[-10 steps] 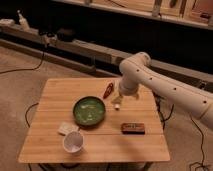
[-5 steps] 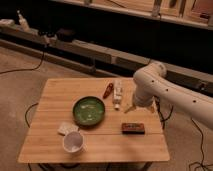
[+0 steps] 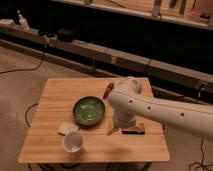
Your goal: Move the arm in a circular motion
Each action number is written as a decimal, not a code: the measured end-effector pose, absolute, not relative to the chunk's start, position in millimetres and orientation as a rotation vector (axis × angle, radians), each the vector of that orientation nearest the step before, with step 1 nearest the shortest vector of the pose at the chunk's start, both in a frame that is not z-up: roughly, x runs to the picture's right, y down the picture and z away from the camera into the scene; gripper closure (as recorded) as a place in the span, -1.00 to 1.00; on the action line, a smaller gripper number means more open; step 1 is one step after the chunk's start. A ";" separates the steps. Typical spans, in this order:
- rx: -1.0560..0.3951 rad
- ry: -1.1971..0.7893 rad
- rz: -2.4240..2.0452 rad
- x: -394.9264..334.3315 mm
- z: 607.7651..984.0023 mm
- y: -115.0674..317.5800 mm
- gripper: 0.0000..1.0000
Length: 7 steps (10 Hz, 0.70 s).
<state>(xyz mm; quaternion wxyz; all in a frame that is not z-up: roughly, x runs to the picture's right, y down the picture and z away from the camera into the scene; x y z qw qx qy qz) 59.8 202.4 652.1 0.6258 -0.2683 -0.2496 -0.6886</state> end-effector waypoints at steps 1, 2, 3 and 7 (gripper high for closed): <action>-0.579 -0.584 -1.627 35.1 647.5 198.2 -0.60; -0.528 -0.596 -1.668 9.5 645.2 188.1 -0.60; -0.463 -0.600 -1.708 -10.7 649.0 169.7 -0.60; -0.283 -0.542 -1.712 26.3 706.6 83.6 -0.60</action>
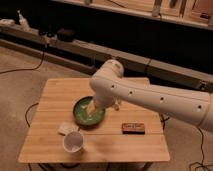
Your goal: Move the arm in a circular motion
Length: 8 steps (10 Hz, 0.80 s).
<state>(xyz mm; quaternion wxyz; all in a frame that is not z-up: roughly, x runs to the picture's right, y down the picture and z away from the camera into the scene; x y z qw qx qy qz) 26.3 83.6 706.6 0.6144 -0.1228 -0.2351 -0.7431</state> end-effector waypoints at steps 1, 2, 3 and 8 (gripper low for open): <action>-0.264 -0.541 -1.679 52.4 721.1 73.8 -0.60; -0.259 -0.547 -1.655 67.0 727.5 70.9 -0.60; -0.256 -0.554 -1.640 74.6 732.4 69.1 -0.60; -0.384 -0.579 -1.529 105.0 753.1 62.3 -0.60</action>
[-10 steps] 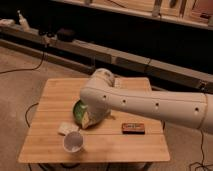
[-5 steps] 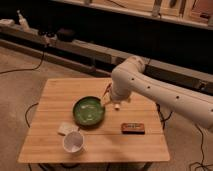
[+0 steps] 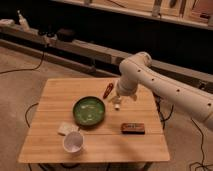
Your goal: Move the arm in a circular motion
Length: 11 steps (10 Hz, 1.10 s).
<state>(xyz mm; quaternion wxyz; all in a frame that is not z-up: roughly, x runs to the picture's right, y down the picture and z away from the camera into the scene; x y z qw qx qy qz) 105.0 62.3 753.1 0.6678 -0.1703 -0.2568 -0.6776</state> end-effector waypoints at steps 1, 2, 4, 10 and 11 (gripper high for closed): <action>-0.436 -0.574 -1.491 108.3 753.1 66.3 -0.60; -0.478 -0.570 -1.458 109.8 753.4 70.9 -0.60; -0.534 -0.568 -1.406 112.1 754.3 77.4 -0.60; -0.619 -0.525 -1.265 139.7 745.7 104.5 -0.60; -0.627 -0.515 -1.231 154.9 743.7 113.9 -0.60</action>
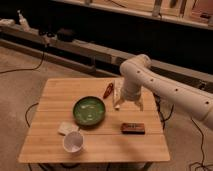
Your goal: Move the arm in a circular motion
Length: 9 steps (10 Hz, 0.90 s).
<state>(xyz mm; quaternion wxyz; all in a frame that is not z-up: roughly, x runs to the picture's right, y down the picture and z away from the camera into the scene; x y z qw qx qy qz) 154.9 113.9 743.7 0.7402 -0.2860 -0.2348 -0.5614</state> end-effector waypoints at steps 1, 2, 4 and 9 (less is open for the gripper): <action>-0.636 -0.508 -1.182 176.3 739.7 129.9 -0.60; -0.642 -0.500 -1.152 189.9 735.8 140.8 -0.60; -0.652 -0.471 -1.128 209.7 717.9 165.5 -0.60; -0.578 -0.537 -1.427 93.5 663.3 192.8 -0.60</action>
